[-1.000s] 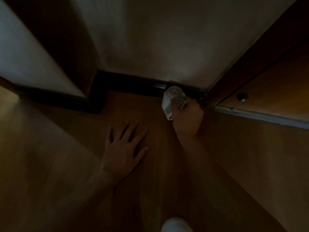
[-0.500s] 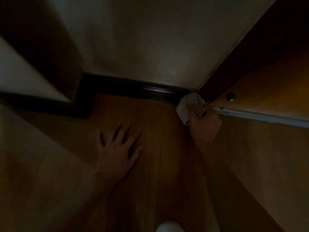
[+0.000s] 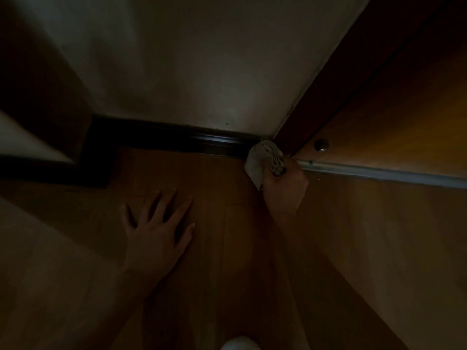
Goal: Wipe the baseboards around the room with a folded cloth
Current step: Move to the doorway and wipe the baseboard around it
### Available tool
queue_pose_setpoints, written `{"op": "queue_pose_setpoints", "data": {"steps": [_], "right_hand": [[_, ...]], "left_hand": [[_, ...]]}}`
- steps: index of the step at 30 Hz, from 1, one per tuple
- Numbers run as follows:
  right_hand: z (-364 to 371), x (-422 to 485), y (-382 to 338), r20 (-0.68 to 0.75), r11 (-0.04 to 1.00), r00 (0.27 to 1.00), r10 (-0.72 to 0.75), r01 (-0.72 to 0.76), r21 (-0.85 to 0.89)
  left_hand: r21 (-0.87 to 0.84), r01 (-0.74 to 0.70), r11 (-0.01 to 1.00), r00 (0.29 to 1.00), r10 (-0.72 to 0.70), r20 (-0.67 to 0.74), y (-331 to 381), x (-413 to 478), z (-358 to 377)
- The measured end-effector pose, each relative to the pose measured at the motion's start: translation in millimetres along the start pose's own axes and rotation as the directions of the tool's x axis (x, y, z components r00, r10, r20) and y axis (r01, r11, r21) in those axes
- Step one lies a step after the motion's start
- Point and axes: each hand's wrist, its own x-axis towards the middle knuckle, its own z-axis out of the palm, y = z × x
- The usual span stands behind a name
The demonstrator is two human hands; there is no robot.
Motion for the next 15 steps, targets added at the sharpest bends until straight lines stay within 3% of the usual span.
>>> {"op": "queue_pose_setpoints", "data": {"steps": [4, 10, 15], "right_hand": [[5.5, -5.4, -5.9, -0.034, 0.997, 0.998, 0.048, -0.046, 0.055], [31.9, -12.5, -30.0, 0.124, 0.991, 0.990, -0.074, 0.058, 0.123], [42.1, -16.7, -40.4, 0.112, 0.982, 0.993, -0.049, 0.028, 0.184]], "left_hand": [[0.000, -0.008, 1.000, 1.000, 0.008, 0.000, 0.3, 0.8, -0.8], [0.005, -0.014, 1.000, 1.000, 0.014, 0.001, 0.3, 0.6, -2.1], [-0.005, -0.016, 1.000, 0.999, 0.016, 0.029, -1.7, 1.6, -3.0]]}}
